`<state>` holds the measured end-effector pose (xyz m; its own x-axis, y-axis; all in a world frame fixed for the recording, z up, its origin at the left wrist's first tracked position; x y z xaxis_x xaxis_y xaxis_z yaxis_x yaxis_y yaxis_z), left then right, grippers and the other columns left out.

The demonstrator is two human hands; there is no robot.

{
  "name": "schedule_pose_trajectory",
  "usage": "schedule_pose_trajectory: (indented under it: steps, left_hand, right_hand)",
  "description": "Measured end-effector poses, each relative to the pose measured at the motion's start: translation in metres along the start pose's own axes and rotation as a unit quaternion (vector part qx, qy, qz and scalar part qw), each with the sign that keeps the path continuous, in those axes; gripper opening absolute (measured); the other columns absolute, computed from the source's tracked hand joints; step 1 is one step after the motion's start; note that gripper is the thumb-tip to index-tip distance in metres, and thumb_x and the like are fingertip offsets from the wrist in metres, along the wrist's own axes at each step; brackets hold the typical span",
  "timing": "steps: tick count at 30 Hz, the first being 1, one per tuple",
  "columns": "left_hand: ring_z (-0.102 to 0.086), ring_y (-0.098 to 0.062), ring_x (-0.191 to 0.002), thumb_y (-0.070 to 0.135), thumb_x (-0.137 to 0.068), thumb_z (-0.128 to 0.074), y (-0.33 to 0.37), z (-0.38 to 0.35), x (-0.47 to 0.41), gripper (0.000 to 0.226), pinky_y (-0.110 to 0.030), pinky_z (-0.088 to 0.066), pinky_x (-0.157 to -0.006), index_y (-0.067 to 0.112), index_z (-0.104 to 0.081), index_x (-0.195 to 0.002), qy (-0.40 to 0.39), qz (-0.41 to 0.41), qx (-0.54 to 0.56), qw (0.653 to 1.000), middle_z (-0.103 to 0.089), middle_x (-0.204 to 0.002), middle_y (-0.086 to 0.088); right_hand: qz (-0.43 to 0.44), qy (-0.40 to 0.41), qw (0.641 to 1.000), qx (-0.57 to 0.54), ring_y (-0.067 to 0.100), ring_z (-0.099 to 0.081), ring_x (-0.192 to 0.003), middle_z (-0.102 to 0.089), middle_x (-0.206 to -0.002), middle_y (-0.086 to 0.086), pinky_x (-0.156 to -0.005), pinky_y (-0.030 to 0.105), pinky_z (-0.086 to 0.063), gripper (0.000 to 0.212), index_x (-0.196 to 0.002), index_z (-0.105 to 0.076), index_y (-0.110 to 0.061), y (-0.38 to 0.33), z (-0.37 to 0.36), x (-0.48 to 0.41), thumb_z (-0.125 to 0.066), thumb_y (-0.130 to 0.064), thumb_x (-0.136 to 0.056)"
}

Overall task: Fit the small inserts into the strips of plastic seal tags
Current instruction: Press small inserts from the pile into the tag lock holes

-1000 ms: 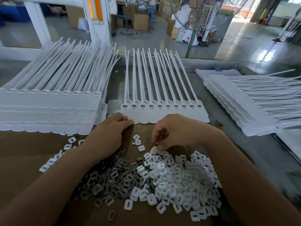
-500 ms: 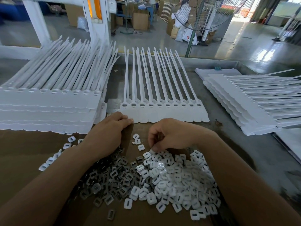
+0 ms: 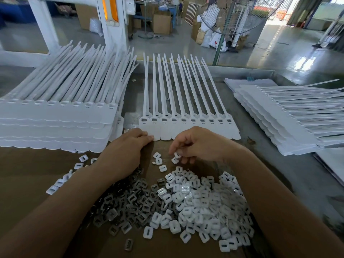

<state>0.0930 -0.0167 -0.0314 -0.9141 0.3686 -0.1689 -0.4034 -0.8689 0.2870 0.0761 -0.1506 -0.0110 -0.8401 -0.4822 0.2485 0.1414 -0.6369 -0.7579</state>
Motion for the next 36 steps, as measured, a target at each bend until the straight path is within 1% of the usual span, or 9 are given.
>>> schedule_pose_trajectory:
  steps: [4,10,15,18,21,23,27,32,36]
  left_hand:
    - [-0.034,-0.015,-0.129,0.000,-0.090,-0.035,0.002,0.001,0.000,0.053,-0.030,-0.033,-0.101,0.026,-0.039,-0.136,0.002,-0.001,-0.003,1.000,-0.034,-0.143,0.005]
    - [-0.037,-0.015,-0.128,0.001,-0.088,-0.039,0.004,0.005,0.003,0.051,-0.029,-0.034,-0.101,0.022,-0.045,-0.134,0.011,-0.019,0.005,1.000,-0.039,-0.142,0.001]
    - [-0.040,-0.013,-0.127,0.007,-0.089,-0.039,0.011,0.008,0.008,0.050,-0.029,-0.038,-0.098,0.026,-0.041,-0.136,0.017,-0.036,-0.036,0.999,-0.037,-0.144,0.006]
    - [-0.041,-0.014,-0.126,0.007,-0.089,-0.039,0.012,0.008,0.007,0.051,-0.029,-0.038,-0.098,0.026,-0.041,-0.135,0.013,-0.036,-0.039,0.998,-0.037,-0.144,0.005]
    - [-0.043,-0.014,-0.124,0.007,-0.087,-0.041,0.013,0.008,0.006,0.052,-0.029,-0.040,-0.096,0.027,-0.041,-0.136,0.007,-0.042,-0.046,0.998,-0.038,-0.143,0.005]
    - [-0.045,-0.015,-0.123,0.008,-0.087,-0.043,0.013,0.007,0.006,0.052,-0.029,-0.041,-0.094,0.027,-0.041,-0.135,0.007,-0.047,-0.048,0.998,-0.039,-0.142,0.005]
    - [-0.048,-0.016,-0.119,0.007,-0.086,-0.045,0.013,0.008,0.008,0.050,-0.031,-0.044,-0.091,0.025,-0.046,-0.132,0.013,-0.049,-0.046,0.998,-0.046,-0.137,0.003]
    - [-0.050,-0.019,-0.116,0.004,-0.084,-0.044,0.015,0.010,0.008,0.049,-0.034,-0.046,-0.089,0.022,-0.049,-0.130,0.020,-0.055,-0.043,0.997,-0.051,-0.131,0.001]
    - [-0.051,-0.021,-0.115,0.002,-0.083,-0.044,0.014,0.010,0.010,0.049,-0.036,-0.048,-0.088,0.019,-0.052,-0.128,0.017,-0.054,-0.038,0.998,-0.054,-0.128,-0.002]
  right_hand:
    - [-0.015,0.030,0.999,-0.023,0.004,-0.064,-0.062,-0.067,-0.074,0.003,-0.057,0.015,-0.049,0.016,-0.080,-0.060,-0.018,0.003,0.007,-0.006,-0.055,-0.006,-0.090]
    - [0.013,0.111,0.990,0.090,-0.005,-0.056,-0.066,-0.059,-0.072,-0.016,-0.058,0.007,-0.038,0.016,-0.074,-0.059,-0.026,-0.019,0.022,-0.026,-0.062,-0.016,-0.086]
    - [0.019,0.192,0.978,0.081,-0.001,-0.053,-0.063,-0.059,-0.074,-0.011,-0.058,0.009,-0.042,0.012,-0.087,-0.067,-0.005,-0.028,0.029,-0.058,-0.057,-0.011,-0.089]
    - [0.022,0.229,0.970,0.084,0.004,-0.056,-0.077,-0.065,-0.090,-0.004,-0.068,0.017,-0.044,0.013,-0.089,-0.069,-0.006,-0.028,0.024,-0.076,-0.058,-0.012,-0.088]
    - [0.001,0.257,0.964,0.073,0.016,-0.064,-0.087,-0.070,-0.096,0.006,-0.072,0.028,-0.050,0.017,-0.073,-0.067,-0.002,-0.018,0.021,-0.093,-0.057,-0.007,-0.086]
    - [-0.014,0.268,0.961,0.066,0.015,-0.063,-0.092,-0.070,-0.097,0.003,-0.064,0.023,-0.045,0.024,-0.062,-0.063,-0.011,-0.013,0.019,-0.101,-0.057,-0.010,-0.086]
    - [-0.030,0.289,0.955,0.065,0.012,-0.061,-0.094,-0.069,-0.102,-0.006,-0.068,0.024,-0.040,0.016,-0.082,-0.072,-0.017,-0.010,0.017,-0.108,-0.058,-0.020,-0.088]
    - [-0.029,0.298,0.948,0.108,0.016,-0.060,-0.094,-0.068,-0.101,-0.004,-0.067,0.027,-0.046,0.019,-0.077,-0.072,-0.018,-0.010,0.015,-0.109,-0.056,-0.017,-0.087]
    - [-0.035,0.299,0.948,0.104,0.015,-0.059,-0.096,-0.067,-0.101,-0.004,-0.071,0.029,-0.045,0.011,-0.086,-0.071,-0.021,-0.010,0.016,-0.110,-0.059,-0.019,-0.087]
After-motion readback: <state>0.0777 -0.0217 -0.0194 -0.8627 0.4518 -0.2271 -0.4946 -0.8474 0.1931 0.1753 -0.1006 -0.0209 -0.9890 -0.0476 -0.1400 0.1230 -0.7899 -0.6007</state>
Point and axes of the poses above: each hand's wrist, its own x-axis away from the middle knuckle, its own z-axis out of the back of the hand, y = z × x, the point moved 8 cm from there along -x, towards the middle knuckle
